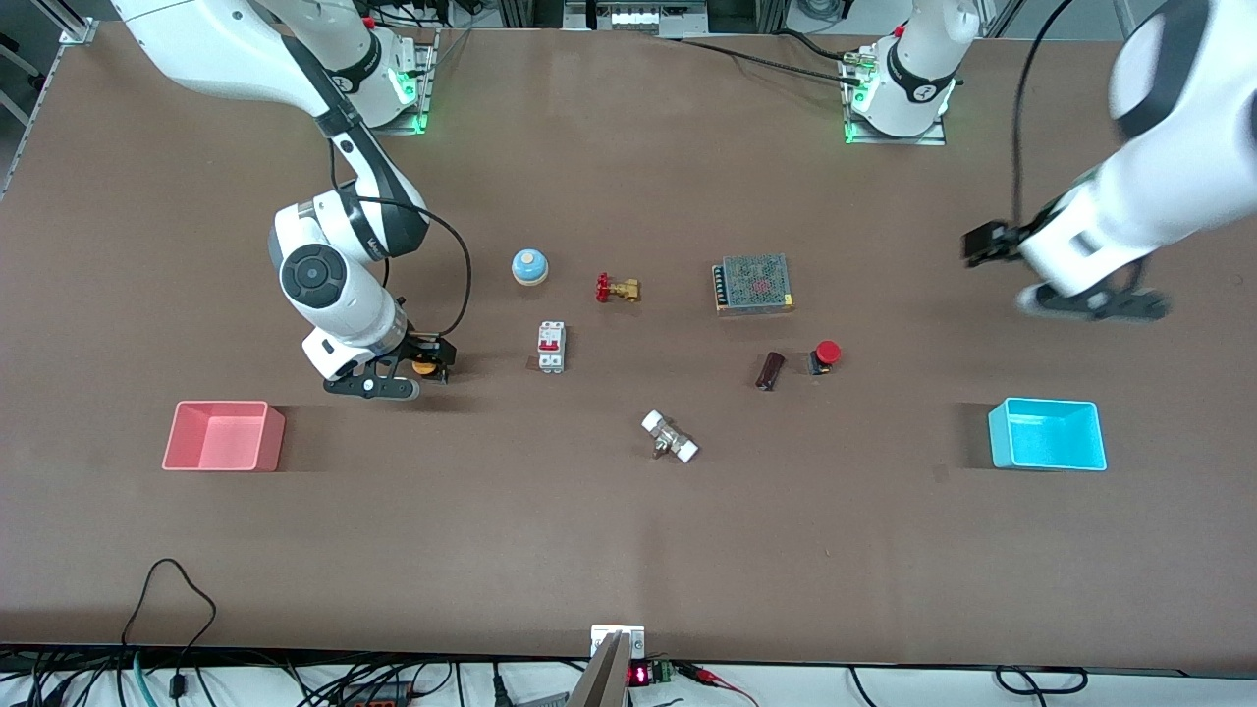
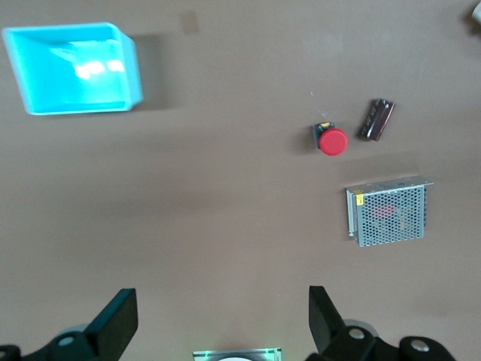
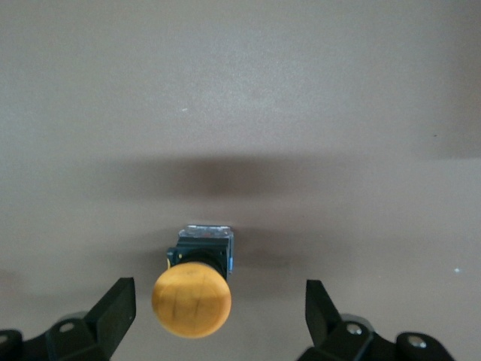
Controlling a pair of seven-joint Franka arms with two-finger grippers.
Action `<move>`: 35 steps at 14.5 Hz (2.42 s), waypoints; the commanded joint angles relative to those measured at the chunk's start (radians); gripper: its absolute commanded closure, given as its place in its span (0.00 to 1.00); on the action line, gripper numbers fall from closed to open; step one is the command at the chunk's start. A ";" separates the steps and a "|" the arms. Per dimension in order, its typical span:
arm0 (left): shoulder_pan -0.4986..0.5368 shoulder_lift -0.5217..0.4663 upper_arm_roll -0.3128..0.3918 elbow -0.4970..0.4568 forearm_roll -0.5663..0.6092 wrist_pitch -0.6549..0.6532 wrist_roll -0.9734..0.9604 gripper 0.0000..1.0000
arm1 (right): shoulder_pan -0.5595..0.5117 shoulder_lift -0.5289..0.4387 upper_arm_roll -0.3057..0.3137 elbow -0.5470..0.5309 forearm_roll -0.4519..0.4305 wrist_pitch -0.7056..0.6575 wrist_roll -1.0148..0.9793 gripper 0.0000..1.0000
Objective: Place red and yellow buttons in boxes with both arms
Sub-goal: 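Grasp the yellow button with the right gripper while the left gripper reaches the red button, then lift the yellow button while the left gripper grasps the red button, then carry the yellow button to the pink box while the left gripper carries red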
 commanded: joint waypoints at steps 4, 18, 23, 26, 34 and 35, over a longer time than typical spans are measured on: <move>-0.081 0.171 0.003 0.003 -0.024 0.168 -0.180 0.00 | 0.015 0.039 0.002 0.031 -0.017 0.004 0.061 0.00; -0.174 0.279 0.005 -0.435 -0.009 0.980 -0.359 0.00 | 0.017 0.051 0.004 0.031 -0.020 0.004 0.045 0.72; -0.188 0.314 0.005 -0.439 -0.009 1.020 -0.361 0.00 | -0.011 -0.010 0.004 0.103 -0.017 -0.128 -0.054 0.83; -0.196 0.322 0.006 -0.439 -0.007 1.029 -0.361 0.10 | -0.072 -0.073 0.001 0.215 -0.002 -0.338 -0.222 0.82; -0.191 0.311 0.013 -0.438 -0.007 1.023 -0.356 0.81 | -0.111 -0.062 -0.200 0.341 0.056 -0.372 -0.565 0.82; -0.184 0.288 0.014 -0.433 -0.007 1.011 -0.353 0.82 | -0.117 -0.039 -0.214 0.372 0.078 -0.372 -0.586 0.81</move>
